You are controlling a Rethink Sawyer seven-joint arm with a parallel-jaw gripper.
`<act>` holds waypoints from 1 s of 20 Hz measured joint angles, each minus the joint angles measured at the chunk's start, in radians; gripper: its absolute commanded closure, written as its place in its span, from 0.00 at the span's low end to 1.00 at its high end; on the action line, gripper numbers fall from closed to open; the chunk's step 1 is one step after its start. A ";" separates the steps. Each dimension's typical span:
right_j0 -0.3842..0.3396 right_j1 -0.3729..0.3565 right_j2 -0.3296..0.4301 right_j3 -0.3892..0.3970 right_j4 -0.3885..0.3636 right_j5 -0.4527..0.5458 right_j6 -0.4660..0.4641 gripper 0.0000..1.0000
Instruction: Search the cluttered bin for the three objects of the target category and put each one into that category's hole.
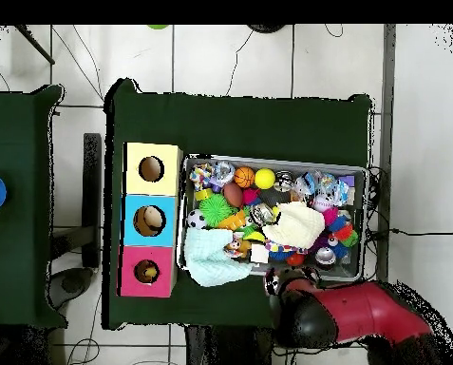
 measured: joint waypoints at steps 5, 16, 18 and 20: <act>0.106 0.022 -0.062 0.064 0.000 -0.173 0.002 0.00; 0.298 0.030 -0.225 0.183 0.061 -0.420 0.023 0.00; 0.341 0.031 -0.251 0.193 0.096 -0.431 0.023 0.00; 0.364 0.034 -0.264 0.196 0.116 -0.434 0.023 0.00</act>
